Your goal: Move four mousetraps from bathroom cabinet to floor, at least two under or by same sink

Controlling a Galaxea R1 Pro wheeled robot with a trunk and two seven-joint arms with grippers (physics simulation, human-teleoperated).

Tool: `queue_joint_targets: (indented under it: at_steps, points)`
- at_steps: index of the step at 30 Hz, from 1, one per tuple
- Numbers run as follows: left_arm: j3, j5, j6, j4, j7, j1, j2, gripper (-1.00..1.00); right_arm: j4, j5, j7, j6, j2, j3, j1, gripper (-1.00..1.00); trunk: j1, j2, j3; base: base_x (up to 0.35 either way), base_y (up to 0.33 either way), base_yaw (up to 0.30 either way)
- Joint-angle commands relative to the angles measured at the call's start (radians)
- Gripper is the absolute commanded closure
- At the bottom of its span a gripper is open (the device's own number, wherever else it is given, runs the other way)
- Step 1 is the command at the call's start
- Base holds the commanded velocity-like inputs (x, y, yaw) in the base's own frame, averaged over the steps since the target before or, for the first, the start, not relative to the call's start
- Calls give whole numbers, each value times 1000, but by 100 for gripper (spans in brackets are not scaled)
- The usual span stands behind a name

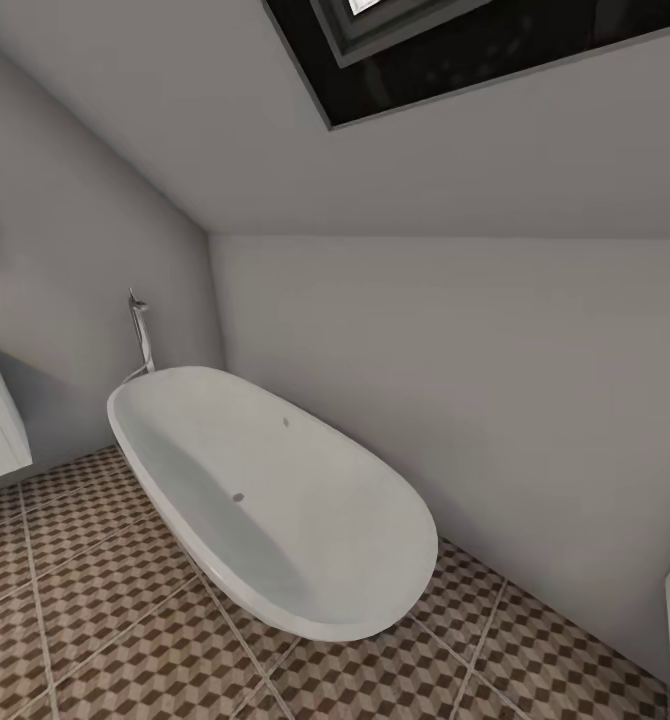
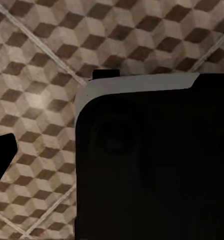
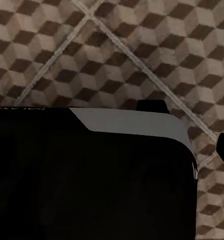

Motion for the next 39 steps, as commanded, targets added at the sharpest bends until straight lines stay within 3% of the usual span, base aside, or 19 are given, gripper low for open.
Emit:
queue_joint_targets:
  at_steps: [1,7,11,18,20,25,29,32,36,39]
  points:
    - [1,0,-1,-40,1,3,6,-100,-7,0,-1,-24,0,0,0,-100,0,0,-1,0,0,0]
    - [2,0,4,-176,4,3,19,-100,-39,3,0,-89,-8,2,-1,-100,0,0,-1,0,0,0]
    - [4,0,18,-294,11,2,20,-100,-119,7,0,-104,-23,3,-1,-100,0,0,-1,0,0,0]
    - [4,5,87,-441,48,1,17,-100,-292,9,-6,-90,-32,1,-1,-100,0,0,-1,0,0,0]
    - [4,5,97,-460,56,1,16,-100,-371,9,-12,-31,-32,1,-1,-100,0,0,-1,0,0,0]
    - [10,9,94,-470,60,1,37,-100,-547,8,-45,155,-60,1,-2,-100,0,0,-1,0,0,0]
    - [13,12,60,-425,58,1,50,-100,-571,6,-47,80,-69,5,-2,-100,0,0,-1,0,0,0]
    - [14,13,-51,-370,58,1,51,-100,-562,5,-48,-13,-69,7,-1,-100,0,0,-1,0,0,0]
    - [14,13,-156,-318,59,1,45,-100,-539,4,-49,-46,-65,7,-2,-100,0,0,-1,0,0,-55]
    - [14,13,-167,-312,59,1,41,-100,-535,4,-49,-49,-66,7,-2,-100,0,0,1,0,0,-206]
